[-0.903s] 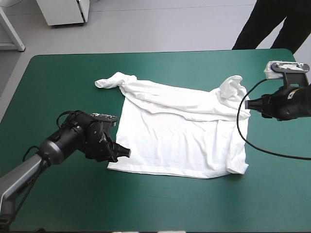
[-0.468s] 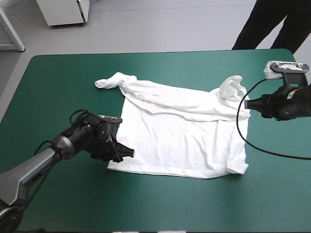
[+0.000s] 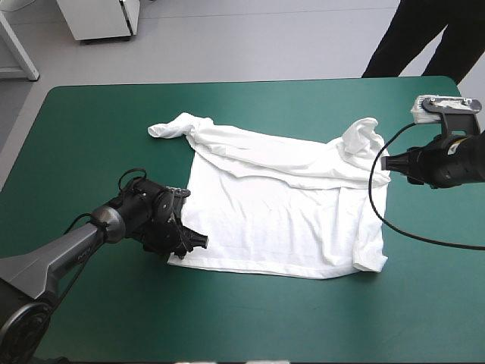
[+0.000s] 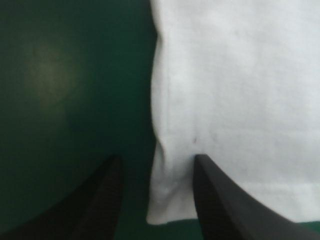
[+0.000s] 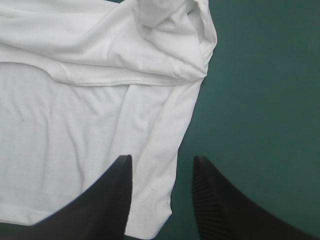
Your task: Fold the cloth
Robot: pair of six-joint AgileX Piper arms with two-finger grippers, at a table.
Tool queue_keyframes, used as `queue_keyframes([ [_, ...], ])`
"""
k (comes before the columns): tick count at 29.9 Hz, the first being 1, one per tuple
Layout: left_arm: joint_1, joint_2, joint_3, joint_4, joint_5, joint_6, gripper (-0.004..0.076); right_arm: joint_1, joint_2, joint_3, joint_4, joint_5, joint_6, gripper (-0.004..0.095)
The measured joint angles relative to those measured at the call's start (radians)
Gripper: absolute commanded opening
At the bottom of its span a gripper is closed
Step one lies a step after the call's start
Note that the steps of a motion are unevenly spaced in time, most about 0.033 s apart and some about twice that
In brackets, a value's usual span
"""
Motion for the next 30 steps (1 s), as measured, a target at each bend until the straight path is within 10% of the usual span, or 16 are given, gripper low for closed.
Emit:
queue_keyframes([
  [4,0.006,-0.022,0.056,-0.048,-0.069,0.034,0.0256,0.000,0.000,0.000,-0.003,0.000,0.000,0.0368],
  [7,0.008,-0.034,0.079,-0.058,-0.102,0.050,-0.0020,0.000,0.000,0.000,-0.003,0.000,0.000,0.0368],
  [30,0.008,-0.039,0.087,-0.112,-0.134,0.129,-0.0022,0.000,-0.110,0.538,0.112,-0.076,-0.019,0.0424],
])
